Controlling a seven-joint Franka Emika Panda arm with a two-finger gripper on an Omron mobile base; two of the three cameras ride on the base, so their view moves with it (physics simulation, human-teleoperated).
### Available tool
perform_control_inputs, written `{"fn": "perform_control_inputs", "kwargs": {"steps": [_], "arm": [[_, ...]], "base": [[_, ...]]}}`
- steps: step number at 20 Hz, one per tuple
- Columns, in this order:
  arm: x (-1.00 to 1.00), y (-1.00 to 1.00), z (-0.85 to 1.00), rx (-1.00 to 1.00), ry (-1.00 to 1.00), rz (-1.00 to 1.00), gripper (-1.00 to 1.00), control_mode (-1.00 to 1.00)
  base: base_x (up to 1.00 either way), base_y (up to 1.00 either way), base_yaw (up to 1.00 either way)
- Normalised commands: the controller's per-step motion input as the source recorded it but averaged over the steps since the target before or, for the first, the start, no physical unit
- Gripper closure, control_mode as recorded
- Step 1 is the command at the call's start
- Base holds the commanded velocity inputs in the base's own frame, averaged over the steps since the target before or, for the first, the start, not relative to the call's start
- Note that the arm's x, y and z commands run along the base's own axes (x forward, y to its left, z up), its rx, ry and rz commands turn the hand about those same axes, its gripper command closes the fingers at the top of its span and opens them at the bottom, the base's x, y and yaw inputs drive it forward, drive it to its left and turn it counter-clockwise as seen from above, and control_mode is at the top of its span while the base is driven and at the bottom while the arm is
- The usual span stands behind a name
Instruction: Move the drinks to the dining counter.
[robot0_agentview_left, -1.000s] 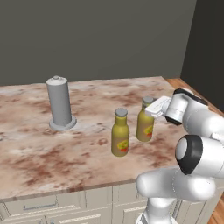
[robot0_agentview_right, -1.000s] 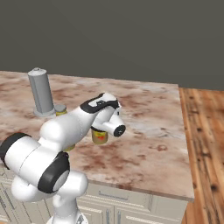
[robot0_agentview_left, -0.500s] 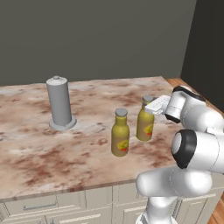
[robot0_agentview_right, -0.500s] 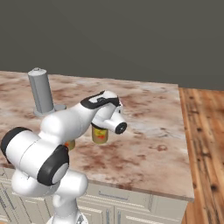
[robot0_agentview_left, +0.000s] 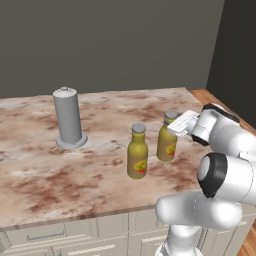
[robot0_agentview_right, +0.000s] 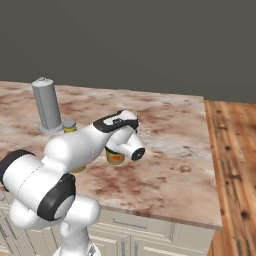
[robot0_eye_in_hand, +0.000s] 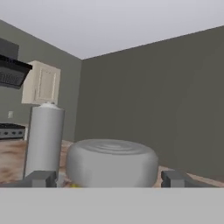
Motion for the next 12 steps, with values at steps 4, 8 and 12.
{"fn": "perform_control_inputs", "kwargs": {"steps": [4,8,12], "arm": [[-0.09,0.00,-0.19,-0.01,-0.16,0.00,-1.00,-1.00],[0.00,0.00,-0.12,0.00,-0.09,0.00,-1.00,-1.00],[0.00,0.00,0.00,0.00,0.00,0.00,-1.00,-1.00]], "base": [[0.00,0.00,0.00],[0.00,0.00,0.00],[0.00,0.00,0.00]]}}
